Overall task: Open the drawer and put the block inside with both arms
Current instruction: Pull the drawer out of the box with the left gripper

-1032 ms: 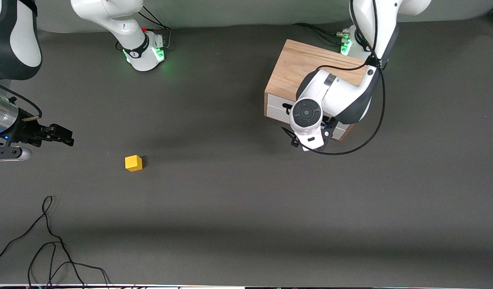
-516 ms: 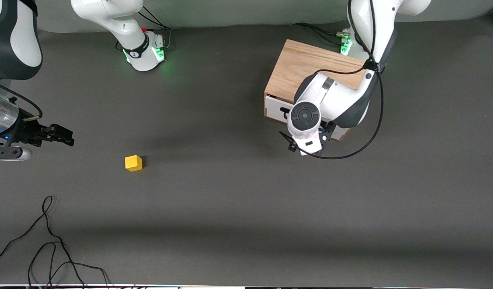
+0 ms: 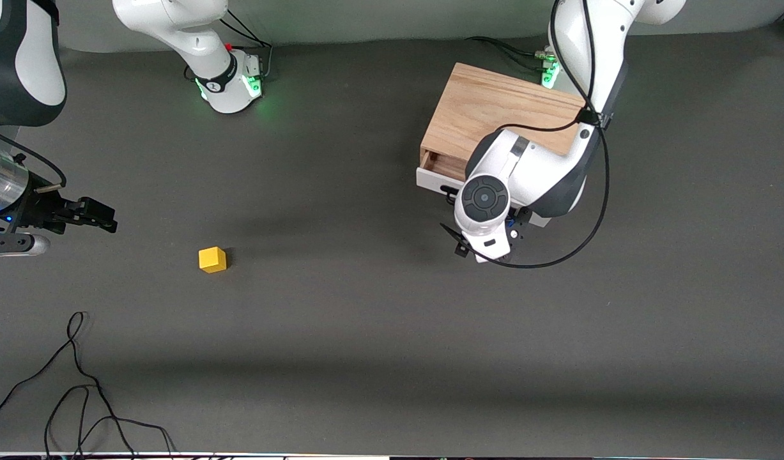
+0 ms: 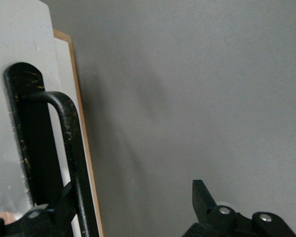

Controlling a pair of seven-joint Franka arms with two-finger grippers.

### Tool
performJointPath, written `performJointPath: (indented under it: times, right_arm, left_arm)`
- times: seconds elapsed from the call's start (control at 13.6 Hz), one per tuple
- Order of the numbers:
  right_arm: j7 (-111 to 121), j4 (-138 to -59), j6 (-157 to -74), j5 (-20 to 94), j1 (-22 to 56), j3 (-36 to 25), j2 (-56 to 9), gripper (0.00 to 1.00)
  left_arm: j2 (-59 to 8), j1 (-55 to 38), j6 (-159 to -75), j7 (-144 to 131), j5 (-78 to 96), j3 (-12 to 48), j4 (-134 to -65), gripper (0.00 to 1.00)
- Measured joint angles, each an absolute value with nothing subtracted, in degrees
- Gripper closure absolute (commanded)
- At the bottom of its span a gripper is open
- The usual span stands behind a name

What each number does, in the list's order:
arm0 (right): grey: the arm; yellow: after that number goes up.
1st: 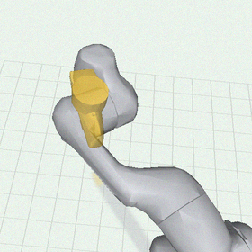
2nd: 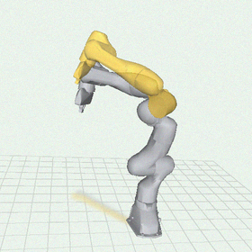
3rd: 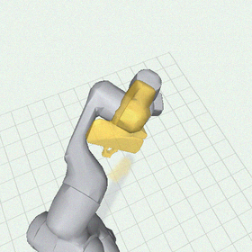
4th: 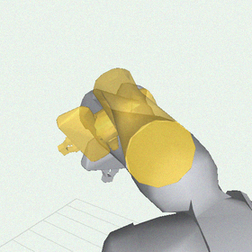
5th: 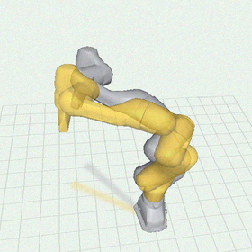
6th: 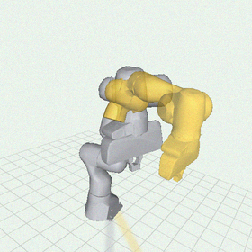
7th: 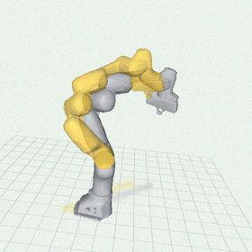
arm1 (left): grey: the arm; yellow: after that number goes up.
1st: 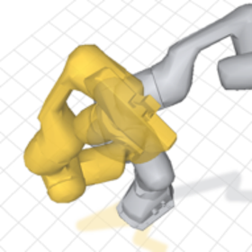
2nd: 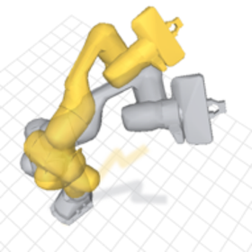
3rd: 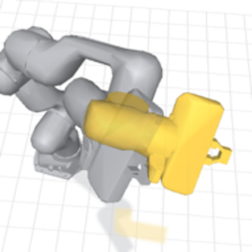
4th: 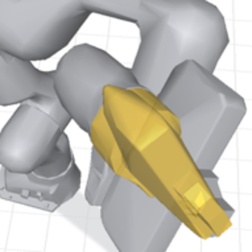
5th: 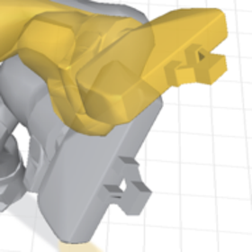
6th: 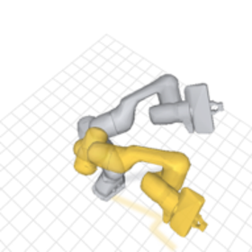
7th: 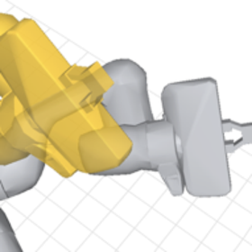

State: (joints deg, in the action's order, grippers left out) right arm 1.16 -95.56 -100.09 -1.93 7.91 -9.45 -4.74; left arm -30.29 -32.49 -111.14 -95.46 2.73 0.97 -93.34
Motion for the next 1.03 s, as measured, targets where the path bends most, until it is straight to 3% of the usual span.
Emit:
performJointPath:
  times: [0.37, 1.03]
  right_arm:
    - [1.2, -95.5, -100.1, -1.9, 7.9, -9.4, -4.8, 0.00]
    - [1.2, -95.5, -100.1, -1.6, 7.9, -9.4, -5.5, 0.00]
  left_arm:
    - [-33.7, -31.7, -111.1, -95.4, 2.7, 0.9, -87.9, 0.00]
    - [-34.5, -31.7, -112.3, -95.4, 2.7, 1.0, -87.2, 0.00]
